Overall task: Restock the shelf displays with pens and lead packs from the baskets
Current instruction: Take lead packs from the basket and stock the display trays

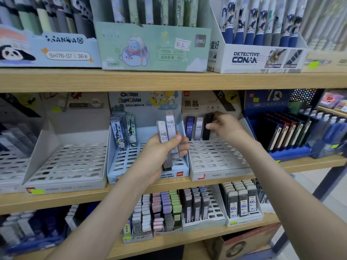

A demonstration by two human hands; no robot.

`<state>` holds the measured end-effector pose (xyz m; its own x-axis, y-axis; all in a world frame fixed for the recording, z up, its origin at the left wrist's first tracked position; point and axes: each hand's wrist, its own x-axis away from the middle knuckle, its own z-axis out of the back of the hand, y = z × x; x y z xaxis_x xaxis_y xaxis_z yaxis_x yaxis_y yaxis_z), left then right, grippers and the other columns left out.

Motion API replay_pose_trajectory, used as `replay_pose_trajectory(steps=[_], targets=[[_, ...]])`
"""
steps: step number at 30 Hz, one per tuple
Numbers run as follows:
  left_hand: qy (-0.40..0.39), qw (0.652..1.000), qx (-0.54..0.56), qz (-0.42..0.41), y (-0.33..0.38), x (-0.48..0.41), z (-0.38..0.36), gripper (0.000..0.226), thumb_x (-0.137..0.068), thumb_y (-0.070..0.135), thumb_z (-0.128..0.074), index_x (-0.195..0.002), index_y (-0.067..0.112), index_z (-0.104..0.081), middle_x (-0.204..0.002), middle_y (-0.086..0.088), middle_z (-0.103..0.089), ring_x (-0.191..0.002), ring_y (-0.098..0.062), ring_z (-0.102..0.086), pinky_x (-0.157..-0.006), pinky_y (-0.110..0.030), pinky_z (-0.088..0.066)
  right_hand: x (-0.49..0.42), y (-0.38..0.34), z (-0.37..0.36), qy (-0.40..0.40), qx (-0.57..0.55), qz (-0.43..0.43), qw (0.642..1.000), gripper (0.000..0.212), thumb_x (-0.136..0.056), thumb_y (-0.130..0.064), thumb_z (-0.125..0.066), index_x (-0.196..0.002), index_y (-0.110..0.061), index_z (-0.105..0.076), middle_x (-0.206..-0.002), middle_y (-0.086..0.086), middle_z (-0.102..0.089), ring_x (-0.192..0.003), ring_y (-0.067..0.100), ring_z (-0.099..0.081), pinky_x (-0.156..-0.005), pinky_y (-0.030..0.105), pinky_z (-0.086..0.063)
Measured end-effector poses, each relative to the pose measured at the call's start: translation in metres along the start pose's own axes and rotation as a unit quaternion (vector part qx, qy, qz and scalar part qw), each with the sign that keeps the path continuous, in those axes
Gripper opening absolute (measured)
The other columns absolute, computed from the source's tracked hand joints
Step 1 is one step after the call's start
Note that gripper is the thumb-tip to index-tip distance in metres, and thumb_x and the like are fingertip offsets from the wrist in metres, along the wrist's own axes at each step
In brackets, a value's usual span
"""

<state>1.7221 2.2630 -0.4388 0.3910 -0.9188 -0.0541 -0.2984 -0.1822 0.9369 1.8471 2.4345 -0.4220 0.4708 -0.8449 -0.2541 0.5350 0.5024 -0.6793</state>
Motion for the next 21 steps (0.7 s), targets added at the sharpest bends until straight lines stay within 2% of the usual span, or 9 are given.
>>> replay_pose_trajectory(steps=[4,7,10,12,14,16,18,21], targets=[[-0.014,1.0,0.001,-0.001,0.001,0.002,-0.004,0.007,-0.094,0.005,-0.055,-0.097,0.007,-0.061,-0.08,-0.004,-0.074,-0.072,-0.014,-0.071,-0.067,-0.024,-0.059,0.003,0.003,-0.008,0.007,-0.014,-0.037,0.999,0.015,-0.091,-0.022,-0.062,-0.103,-0.012,-0.059,-0.091,0.002,-0.063,-0.094,0.021,-0.059,-0.083,0.035,-0.045],[-0.026,1.0,-0.007,0.0,0.0,0.002,-0.005,0.008,-0.094,0.005,-0.055,-0.095,0.007,-0.062,-0.078,-0.003,-0.074,-0.072,-0.013,-0.071,-0.067,-0.023,-0.059,0.007,0.0,-0.007,0.022,0.002,-0.048,0.999,0.018,-0.092,-0.024,-0.062,-0.105,-0.013,-0.058,-0.091,-0.001,-0.06,-0.095,0.02,-0.058,-0.079,0.031,-0.042],[-0.042,0.999,-0.029,0.0,0.001,0.001,-0.005,0.008,-0.093,0.004,-0.055,-0.096,0.008,-0.062,-0.08,-0.002,-0.074,-0.073,-0.013,-0.071,-0.068,-0.023,-0.058,0.021,-0.007,-0.003,0.114,-0.013,-0.014,0.993,0.031,-0.092,-0.03,-0.062,-0.113,-0.009,-0.056,-0.093,-0.002,-0.057,-0.091,0.018,-0.057,-0.073,0.026,-0.041],[-0.056,0.997,-0.045,-0.002,0.0,0.0,-0.006,0.008,-0.093,0.005,-0.056,-0.096,0.008,-0.063,-0.08,-0.003,-0.074,-0.073,-0.013,-0.071,-0.067,-0.023,-0.058,0.038,-0.021,-0.001,0.135,-0.082,0.031,0.987,0.03,-0.089,-0.035,-0.063,-0.104,-0.011,-0.057,-0.085,-0.005,-0.057,-0.079,0.011,-0.056,-0.063,0.018,-0.041],[-0.072,0.995,-0.063,-0.003,-0.001,0.0,-0.01,0.009,-0.092,0.004,-0.057,-0.098,0.008,-0.063,-0.083,-0.004,-0.074,-0.073,-0.014,-0.071,-0.066,-0.022,-0.057,0.051,-0.037,-0.001,0.055,-0.161,0.047,0.984,0.029,-0.083,-0.038,-0.069,-0.093,-0.013,-0.059,-0.078,-0.003,-0.059,-0.07,0.01,-0.055,-0.062,0.019,-0.044],[-0.089,0.993,-0.075,-0.002,-0.003,0.0,-0.015,0.012,-0.092,0.002,-0.057,-0.102,0.006,-0.063,-0.086,-0.006,-0.073,-0.073,-0.015,-0.071,-0.067,-0.024,-0.058,0.057,-0.047,-0.003,-0.03,-0.179,0.041,0.982,0.031,-0.08,-0.034,-0.073,-0.088,-0.007,-0.062,-0.071,0.001,-0.06,-0.063,0.012,-0.055,-0.063,0.029,-0.046],[-0.097,0.992,-0.084,-0.005,-0.003,-0.001,-0.019,0.014,-0.093,0.002,-0.055,-0.106,0.004,-0.062,-0.086,-0.006,-0.072,-0.073,-0.015,-0.07,-0.068,-0.024,-0.059,0.058,-0.048,-0.001,-0.056,-0.201,0.032,0.977,0.024,-0.082,-0.027,-0.072,-0.085,-0.005,-0.062,-0.066,0.003,-0.06,-0.058,0.011,-0.053,-0.059,0.028,-0.045],[-0.088,0.993,-0.079,-0.008,-0.002,-0.002,-0.02,0.014,-0.095,0.007,-0.053,-0.105,0.007,-0.063,-0.085,-0.005,-0.073,-0.075,-0.015,-0.071,-0.069,-0.025,-0.059,0.055,-0.044,0.008,-0.067,-0.288,0.01,0.955,0.009,-0.086,-0.013,-0.067,-0.087,-0.005,-0.064,-0.065,0.003,-0.061,-0.054,0.009,-0.052,-0.05,0.02,-0.044]])
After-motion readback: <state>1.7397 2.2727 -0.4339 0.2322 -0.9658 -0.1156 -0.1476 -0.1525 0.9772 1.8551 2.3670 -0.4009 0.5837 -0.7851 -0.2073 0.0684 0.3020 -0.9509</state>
